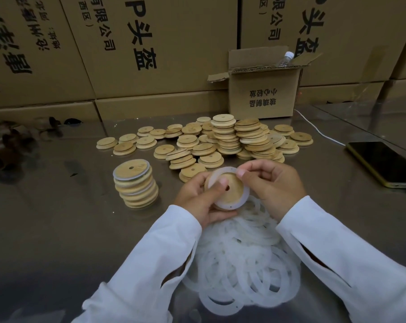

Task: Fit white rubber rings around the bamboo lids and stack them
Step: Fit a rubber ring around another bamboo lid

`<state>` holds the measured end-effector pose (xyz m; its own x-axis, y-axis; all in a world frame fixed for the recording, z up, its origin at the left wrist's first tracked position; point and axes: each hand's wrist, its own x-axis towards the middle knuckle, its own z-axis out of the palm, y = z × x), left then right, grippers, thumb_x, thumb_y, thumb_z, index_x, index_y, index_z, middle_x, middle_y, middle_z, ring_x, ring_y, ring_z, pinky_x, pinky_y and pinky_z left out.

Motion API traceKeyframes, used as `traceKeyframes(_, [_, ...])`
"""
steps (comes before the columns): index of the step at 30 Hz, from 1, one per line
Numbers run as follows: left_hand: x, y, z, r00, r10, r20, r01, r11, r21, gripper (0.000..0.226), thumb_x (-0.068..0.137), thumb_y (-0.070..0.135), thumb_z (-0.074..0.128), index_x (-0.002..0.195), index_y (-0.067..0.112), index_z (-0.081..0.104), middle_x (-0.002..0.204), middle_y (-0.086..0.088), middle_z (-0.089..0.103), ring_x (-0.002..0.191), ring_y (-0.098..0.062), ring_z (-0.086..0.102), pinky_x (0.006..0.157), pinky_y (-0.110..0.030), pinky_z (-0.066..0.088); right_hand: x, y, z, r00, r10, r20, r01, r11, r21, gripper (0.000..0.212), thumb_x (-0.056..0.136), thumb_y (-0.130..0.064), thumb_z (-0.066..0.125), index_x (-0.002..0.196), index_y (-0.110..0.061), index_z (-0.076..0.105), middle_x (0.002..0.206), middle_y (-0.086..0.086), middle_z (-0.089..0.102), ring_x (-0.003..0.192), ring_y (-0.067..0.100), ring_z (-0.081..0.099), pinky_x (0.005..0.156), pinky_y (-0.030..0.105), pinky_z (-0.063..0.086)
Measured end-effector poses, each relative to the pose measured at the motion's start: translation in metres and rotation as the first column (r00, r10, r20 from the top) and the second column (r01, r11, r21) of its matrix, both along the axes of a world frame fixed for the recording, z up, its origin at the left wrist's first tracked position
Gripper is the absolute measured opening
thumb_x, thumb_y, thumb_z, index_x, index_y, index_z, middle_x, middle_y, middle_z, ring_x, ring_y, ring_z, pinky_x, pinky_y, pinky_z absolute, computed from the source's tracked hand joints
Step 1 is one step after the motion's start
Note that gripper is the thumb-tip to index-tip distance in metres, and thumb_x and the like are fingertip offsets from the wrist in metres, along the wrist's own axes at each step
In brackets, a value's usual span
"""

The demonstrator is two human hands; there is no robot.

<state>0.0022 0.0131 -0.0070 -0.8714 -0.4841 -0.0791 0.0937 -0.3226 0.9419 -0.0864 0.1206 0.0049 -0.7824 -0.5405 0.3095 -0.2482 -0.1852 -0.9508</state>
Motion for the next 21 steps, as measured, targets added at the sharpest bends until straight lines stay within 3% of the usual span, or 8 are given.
traceKeyframes(2, [0.0004, 0.0007, -0.0025, 0.999, 0.002, -0.033, -0.004, 0.998, -0.060, 0.014, 0.087, 0.013, 0.055, 0.101, 0.013, 0.059, 0.100, -0.012, 0.064, 0.091, -0.030, 0.065, 0.064, -0.038, 0.059, -0.0003, 0.0006, -0.0004, 1.000, -0.023, -0.020, 0.023, 1.000, 0.006, 0.014, 0.079, -0.005, 0.068, 0.071, -0.017, 0.067, 0.063, -0.001, 0.062, 0.057, 0.002, 0.057, 0.057, 0.013, 0.048])
traceKeyframes(6, [-0.0005, 0.0011, -0.0024, 0.998, 0.024, -0.059, -0.029, 0.996, -0.079, 0.016, 0.091, 0.016, 0.050, 0.104, 0.016, 0.060, 0.106, -0.015, 0.063, 0.098, -0.033, 0.064, 0.066, -0.039, 0.059, -0.0010, 0.0013, -0.0034, 0.993, -0.062, -0.097, 0.067, 0.997, 0.047, 0.011, 0.078, -0.013, 0.070, 0.072, -0.021, 0.066, 0.068, 0.003, 0.061, 0.064, 0.010, 0.055, 0.067, 0.023, 0.050])
traceKeyframes(10, [-0.0002, 0.0012, -0.0021, 0.998, 0.007, -0.064, -0.012, 0.997, -0.083, 0.019, 0.092, 0.019, 0.047, 0.106, 0.016, 0.060, 0.110, -0.017, 0.061, 0.102, -0.036, 0.062, 0.068, -0.039, 0.059, -0.0011, 0.0013, -0.0051, 0.982, -0.093, -0.167, 0.105, 0.992, 0.063, 0.013, 0.078, -0.016, 0.070, 0.069, -0.023, 0.064, 0.070, 0.005, 0.062, 0.064, 0.010, 0.053, 0.063, 0.021, 0.048])
traceKeyframes(16, [0.0011, -0.0001, -0.0017, 0.995, -0.006, -0.096, -0.005, 0.994, -0.105, 0.022, 0.091, 0.019, 0.047, 0.108, 0.015, 0.061, 0.112, -0.018, 0.063, 0.102, -0.035, 0.063, 0.071, -0.041, 0.058, -0.0004, -0.0009, -0.0032, 0.993, -0.081, -0.086, 0.083, 0.996, 0.019, 0.017, 0.077, -0.010, 0.071, 0.065, -0.020, 0.064, 0.059, -0.010, 0.061, 0.061, 0.004, 0.055, 0.062, 0.016, 0.048])
traceKeyframes(21, [0.0019, -0.0004, -0.0002, 0.994, 0.012, -0.110, -0.030, 0.985, -0.168, 0.021, 0.093, 0.015, 0.045, 0.104, 0.015, 0.063, 0.103, -0.014, 0.065, 0.093, -0.029, 0.065, 0.071, -0.041, 0.058, -0.0011, 0.0005, -0.0018, 0.996, -0.074, -0.040, 0.074, 0.997, 0.000, 0.016, 0.075, -0.011, 0.072, 0.062, -0.020, 0.067, 0.055, -0.012, 0.061, 0.060, 0.004, 0.056, 0.062, 0.014, 0.048])
